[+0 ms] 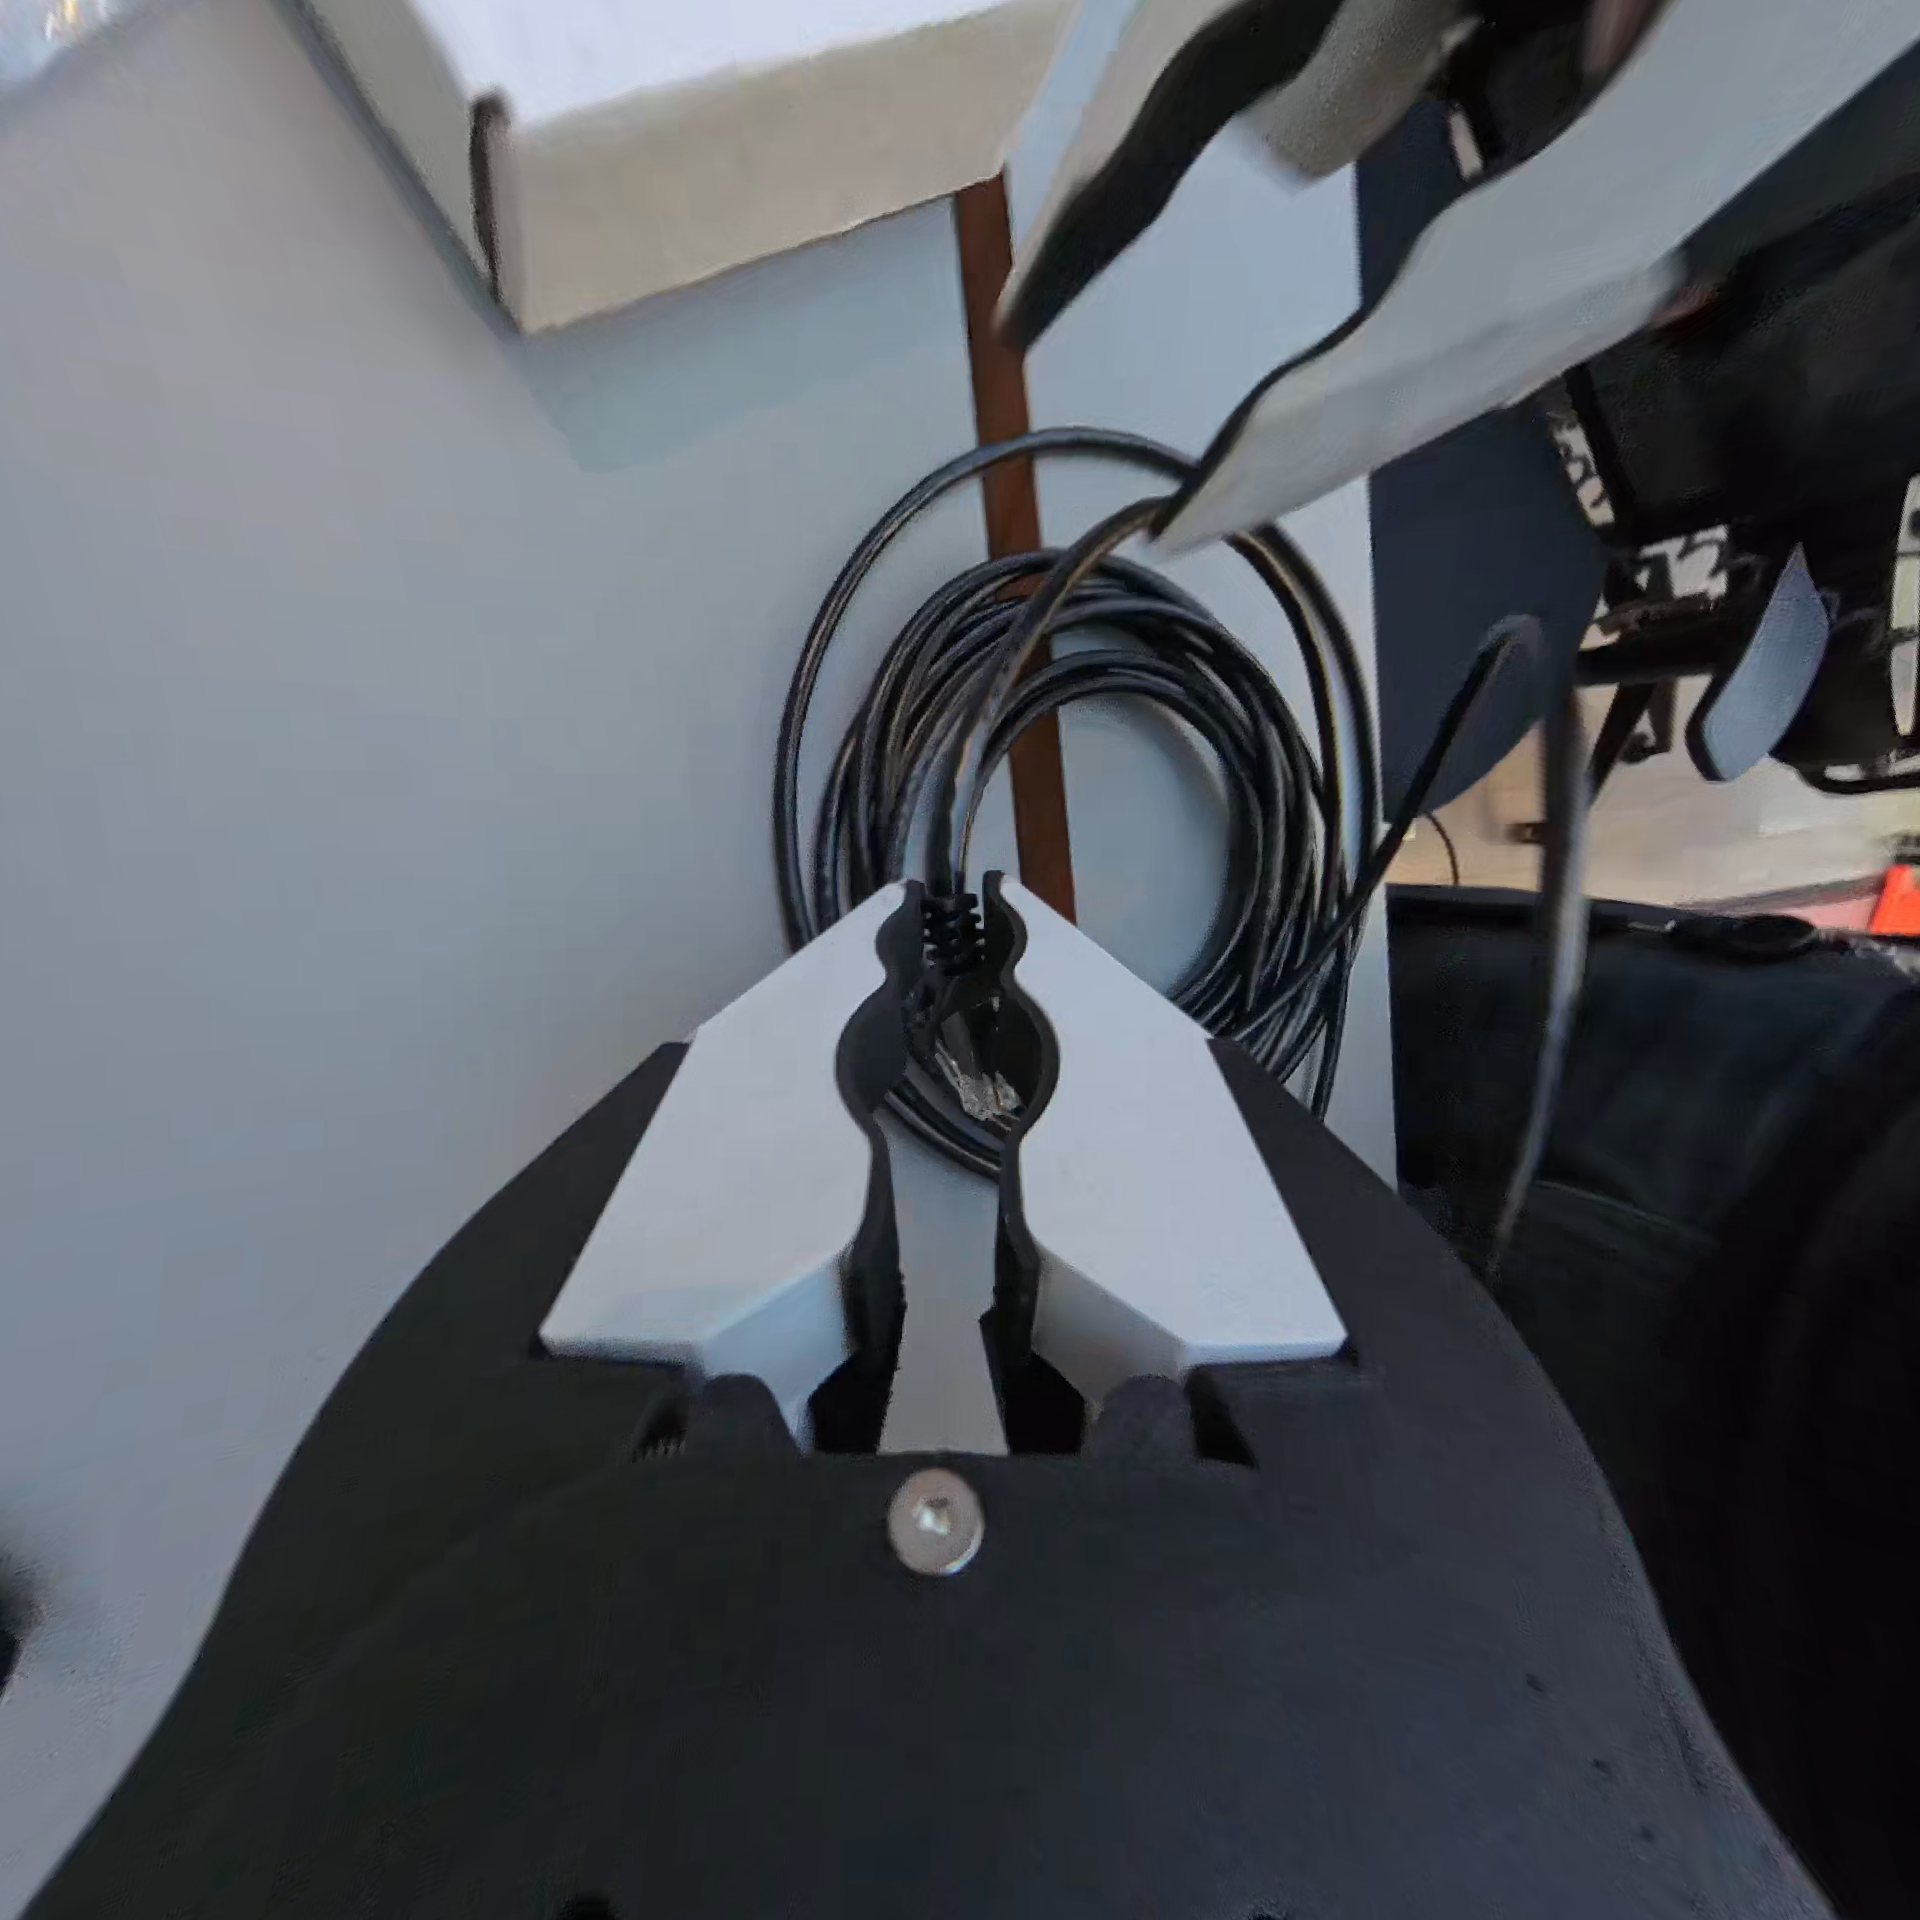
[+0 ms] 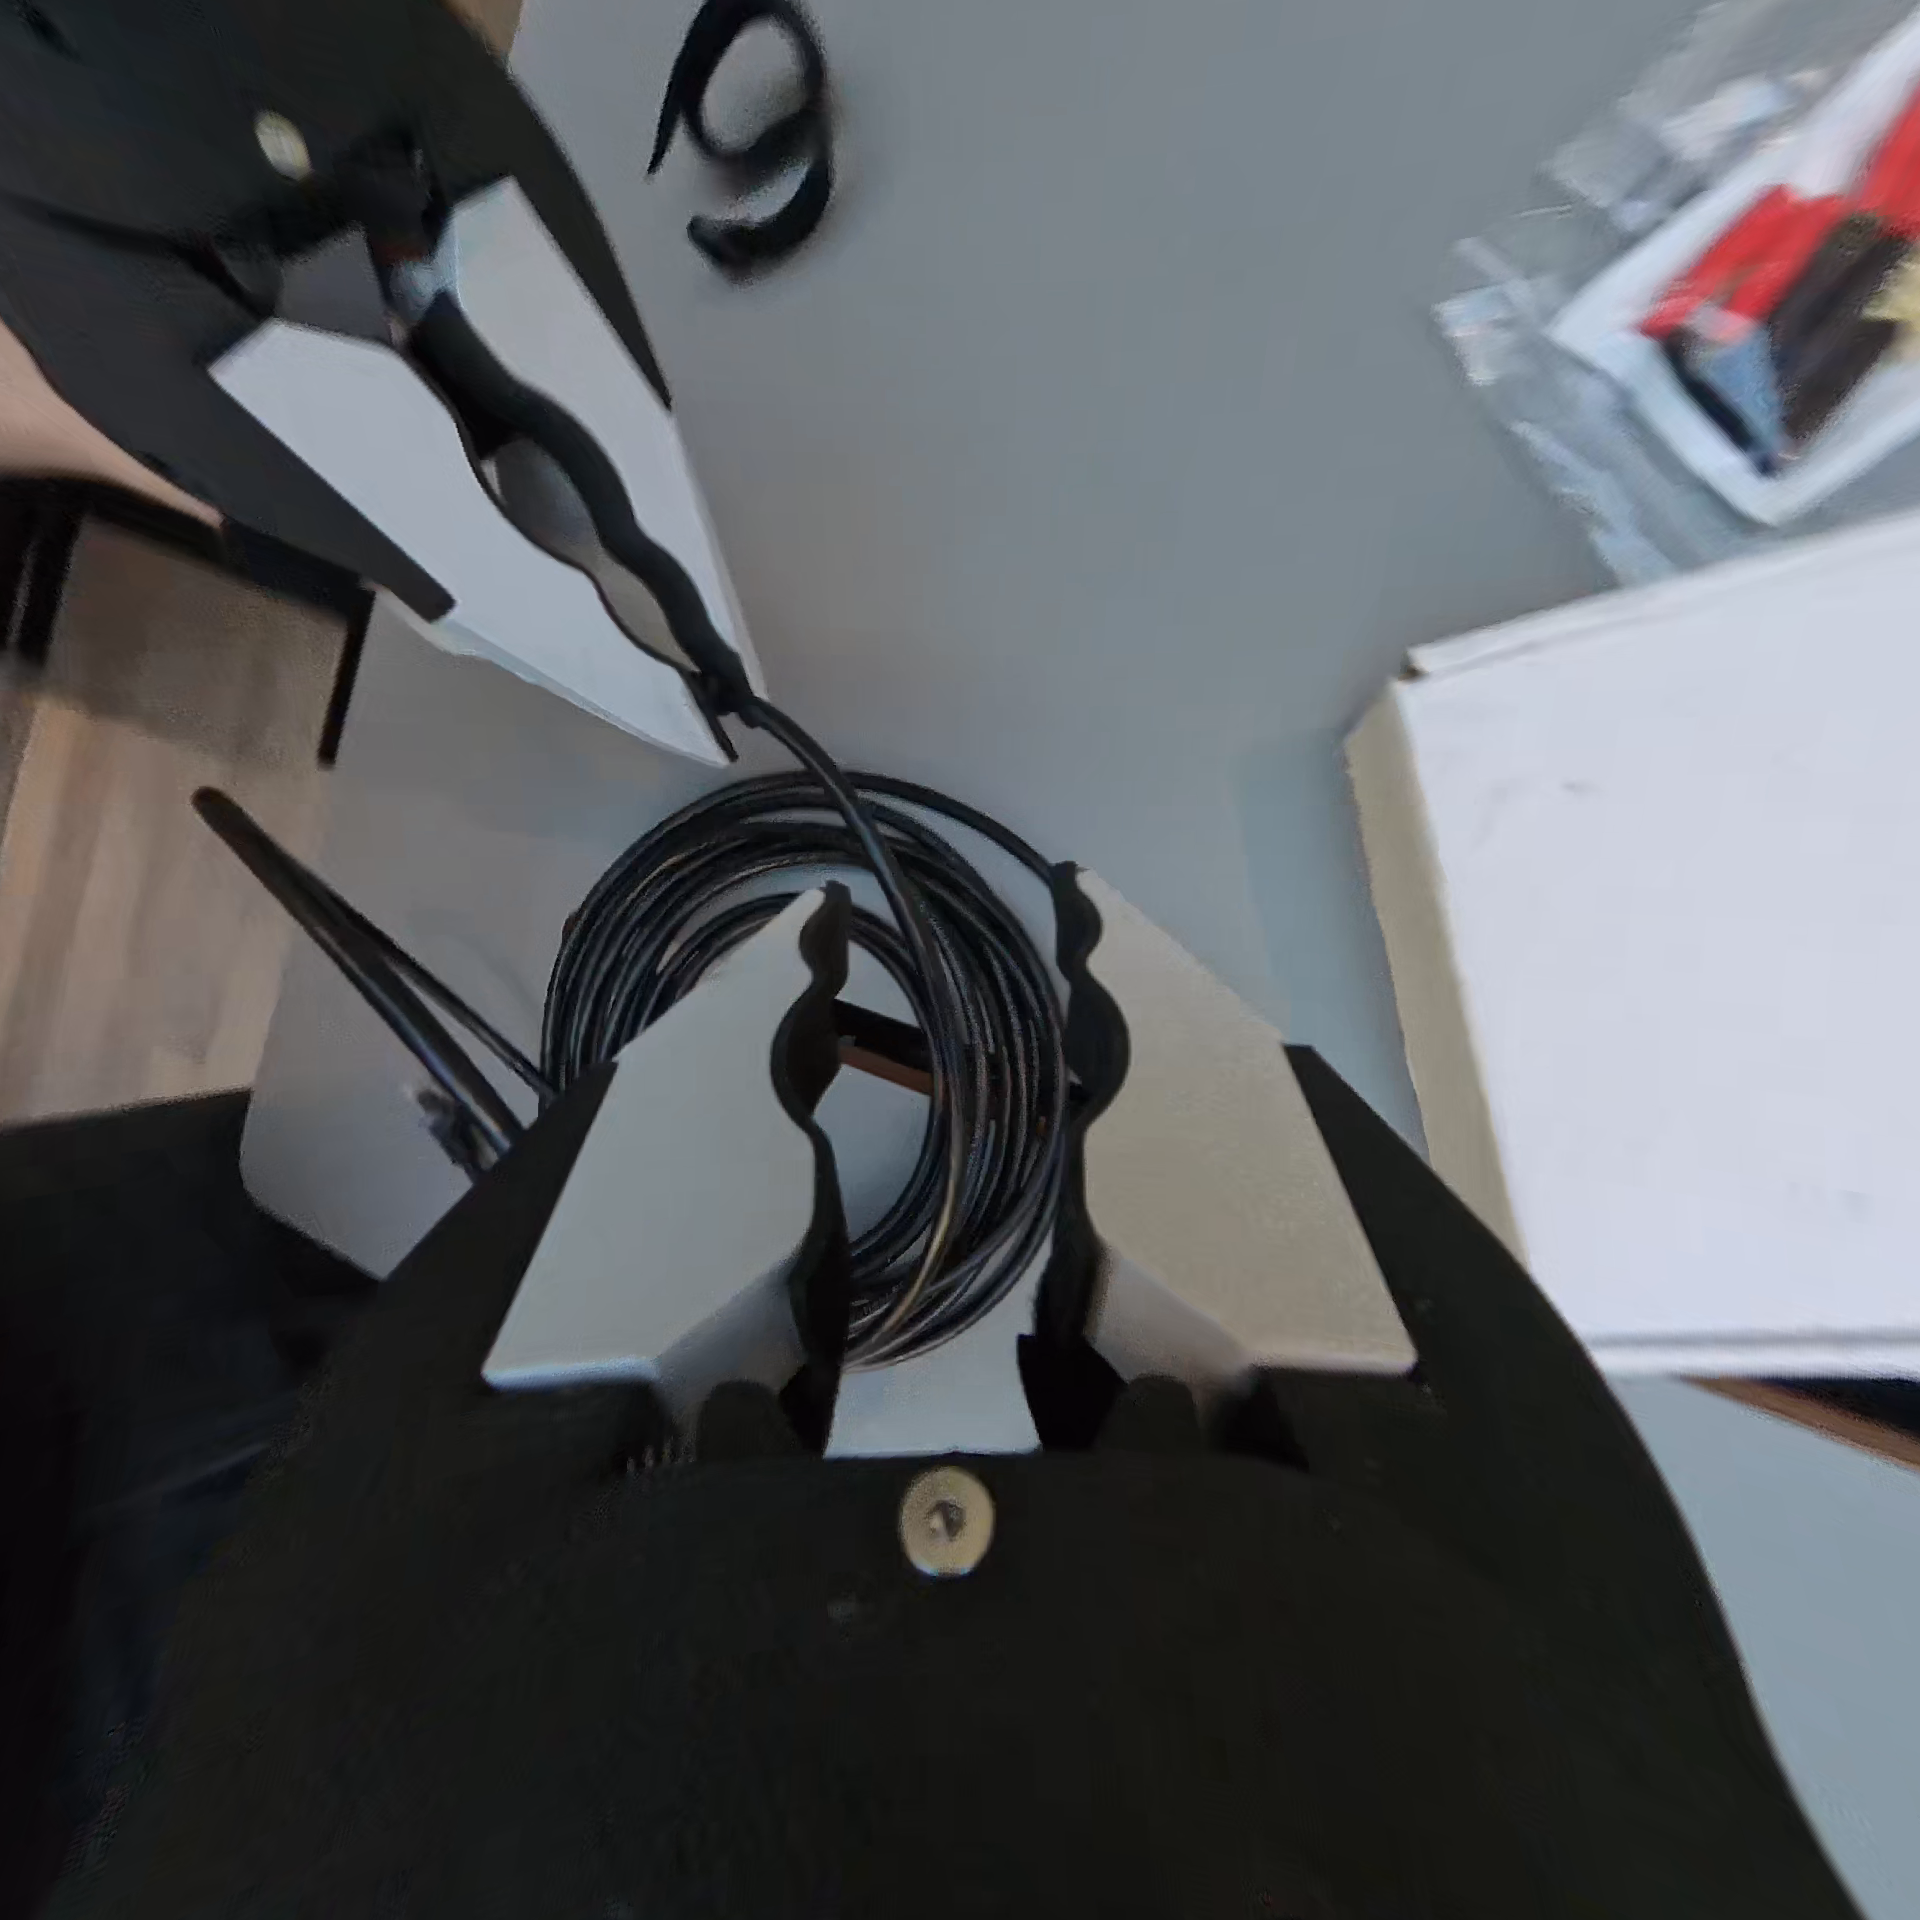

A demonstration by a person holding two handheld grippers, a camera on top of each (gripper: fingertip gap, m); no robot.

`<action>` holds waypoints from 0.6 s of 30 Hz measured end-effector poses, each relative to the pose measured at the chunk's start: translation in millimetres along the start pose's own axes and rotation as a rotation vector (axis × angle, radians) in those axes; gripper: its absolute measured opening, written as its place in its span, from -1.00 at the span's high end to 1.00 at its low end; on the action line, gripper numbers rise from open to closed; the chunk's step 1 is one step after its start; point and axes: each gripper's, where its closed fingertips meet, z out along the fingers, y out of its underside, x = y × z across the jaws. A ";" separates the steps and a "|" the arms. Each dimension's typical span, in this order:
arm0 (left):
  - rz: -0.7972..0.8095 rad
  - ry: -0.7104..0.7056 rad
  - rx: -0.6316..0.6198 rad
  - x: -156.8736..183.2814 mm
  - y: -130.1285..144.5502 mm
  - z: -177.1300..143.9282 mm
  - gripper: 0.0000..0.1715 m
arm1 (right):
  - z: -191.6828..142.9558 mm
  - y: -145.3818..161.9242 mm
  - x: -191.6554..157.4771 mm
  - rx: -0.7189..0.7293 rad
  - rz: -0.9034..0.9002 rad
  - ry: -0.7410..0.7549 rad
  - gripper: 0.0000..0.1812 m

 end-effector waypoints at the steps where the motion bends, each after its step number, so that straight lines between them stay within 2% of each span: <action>1: -0.051 -0.016 -0.007 -8.6 8.2 3.5 0.91 | -15.2 -0.4 9.1 0.084 0.072 0.038 0.51; 3: -0.148 -0.034 -0.023 -22.6 26.0 11.8 0.91 | -51.8 5.6 22.5 0.282 0.247 0.102 0.28; 5: -0.244 -0.030 -0.014 -29.6 38.1 19.9 0.91 | -79.4 32.9 25.6 0.421 0.382 0.181 -0.05; 6: -0.282 -0.027 -0.001 -31.6 41.8 23.2 0.91 | -83.9 54.4 22.7 0.440 0.419 0.232 -0.22; 8: -0.331 -0.017 0.037 -32.9 44.7 28.0 0.90 | -71.1 103.6 10.2 0.367 0.456 0.328 -0.53; 9: -0.342 -0.016 0.056 -33.6 44.5 28.9 0.79 | -58.2 125.7 2.0 0.303 0.472 0.355 -0.66; 11: -0.373 -0.017 0.091 -35.5 42.5 24.9 0.45 | -33.1 149.5 -11.1 0.225 0.517 0.377 -0.67; 15: -0.474 0.059 0.310 -26.9 22.0 -23.4 0.26 | 1.7 146.6 -7.5 0.190 0.565 0.426 -0.65; 18: -0.406 0.021 0.397 -14.8 20.3 -67.7 0.09 | 14.8 155.5 4.4 0.061 0.553 0.468 -0.48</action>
